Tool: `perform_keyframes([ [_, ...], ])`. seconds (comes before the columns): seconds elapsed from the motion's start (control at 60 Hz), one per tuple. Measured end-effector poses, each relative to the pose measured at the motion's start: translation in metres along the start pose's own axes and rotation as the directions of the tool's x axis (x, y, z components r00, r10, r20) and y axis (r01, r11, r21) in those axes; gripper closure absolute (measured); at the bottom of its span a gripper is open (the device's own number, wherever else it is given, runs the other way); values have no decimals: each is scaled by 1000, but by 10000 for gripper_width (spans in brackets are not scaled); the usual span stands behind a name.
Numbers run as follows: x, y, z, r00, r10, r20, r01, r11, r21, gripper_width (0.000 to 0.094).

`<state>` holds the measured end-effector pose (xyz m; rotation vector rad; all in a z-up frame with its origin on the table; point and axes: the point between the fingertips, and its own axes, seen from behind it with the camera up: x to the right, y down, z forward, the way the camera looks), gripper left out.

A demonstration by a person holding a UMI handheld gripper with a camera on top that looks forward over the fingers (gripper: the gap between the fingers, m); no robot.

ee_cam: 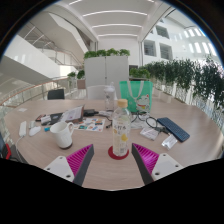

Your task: Pour water

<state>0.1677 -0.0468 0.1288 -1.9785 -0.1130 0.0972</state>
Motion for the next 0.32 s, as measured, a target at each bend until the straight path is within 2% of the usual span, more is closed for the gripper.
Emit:
perform_keyframes([
  [0.15,-24,-17,-70,997,-19,-76,22,999,43,101],
  [0.317,-70,-33,-134,996,42,-82,-36,997,74,102],
])
